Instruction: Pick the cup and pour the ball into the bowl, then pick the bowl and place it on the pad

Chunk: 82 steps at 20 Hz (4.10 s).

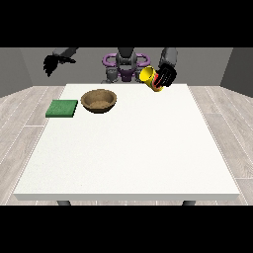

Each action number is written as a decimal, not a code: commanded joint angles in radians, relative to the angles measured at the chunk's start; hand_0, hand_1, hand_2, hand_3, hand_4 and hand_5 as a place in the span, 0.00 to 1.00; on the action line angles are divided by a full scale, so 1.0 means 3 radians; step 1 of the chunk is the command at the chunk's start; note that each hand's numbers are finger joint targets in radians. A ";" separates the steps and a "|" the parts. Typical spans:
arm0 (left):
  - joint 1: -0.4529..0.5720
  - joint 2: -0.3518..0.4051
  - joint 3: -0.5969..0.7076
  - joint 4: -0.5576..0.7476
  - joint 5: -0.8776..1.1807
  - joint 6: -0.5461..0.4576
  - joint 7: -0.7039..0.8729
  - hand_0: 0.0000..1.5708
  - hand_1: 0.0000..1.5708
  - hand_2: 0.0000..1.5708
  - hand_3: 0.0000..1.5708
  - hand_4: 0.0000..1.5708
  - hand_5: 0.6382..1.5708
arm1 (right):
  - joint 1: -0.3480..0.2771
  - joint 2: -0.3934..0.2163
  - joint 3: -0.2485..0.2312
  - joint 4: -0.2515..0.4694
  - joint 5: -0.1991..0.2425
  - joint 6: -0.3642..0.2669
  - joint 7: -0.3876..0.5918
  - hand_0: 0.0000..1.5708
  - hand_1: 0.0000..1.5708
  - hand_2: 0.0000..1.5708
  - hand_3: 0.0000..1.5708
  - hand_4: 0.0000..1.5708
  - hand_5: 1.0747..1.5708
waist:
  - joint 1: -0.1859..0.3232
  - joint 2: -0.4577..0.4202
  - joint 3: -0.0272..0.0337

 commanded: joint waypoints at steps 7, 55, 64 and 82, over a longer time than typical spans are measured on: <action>-0.0449 -0.0191 -0.0598 0.0031 -0.1004 -0.0184 0.0957 0.98 0.98 1.00 1.00 1.00 0.57 | -0.0063 -0.0118 -0.0119 0.0279 -0.0048 0.0078 -0.0033 0.00 0.00 0.00 0.00 0.00 1.00 | 0.0068 -0.0201 0.0002; 0.0749 -0.0951 0.0228 -0.1471 0.1329 -0.0396 0.0070 0.00 0.00 0.00 0.00 0.00 0.99 | -0.0191 0.0460 0.0067 0.0186 0.0060 -0.0456 0.0028 0.00 0.00 0.00 0.00 0.13 1.00 | 0.0413 0.0341 -0.0031; 0.1123 -0.0831 0.0345 -0.1688 0.1644 -0.1220 -0.0508 0.00 0.00 0.00 0.00 0.00 0.99 | -0.0429 0.0660 0.0000 0.0698 0.0145 -0.0901 -0.0249 0.00 0.00 0.00 0.00 0.20 1.00 | 0.0708 0.0437 -0.0004; 0.1118 -0.0544 0.0601 -0.2116 0.1707 -0.1463 -0.0372 0.00 0.00 0.00 0.00 0.00 0.99 | -0.0865 0.0720 0.0029 0.1806 0.0186 -0.0998 -0.0919 0.00 0.00 0.00 0.00 0.09 0.99 | 0.0713 0.0635 -0.0003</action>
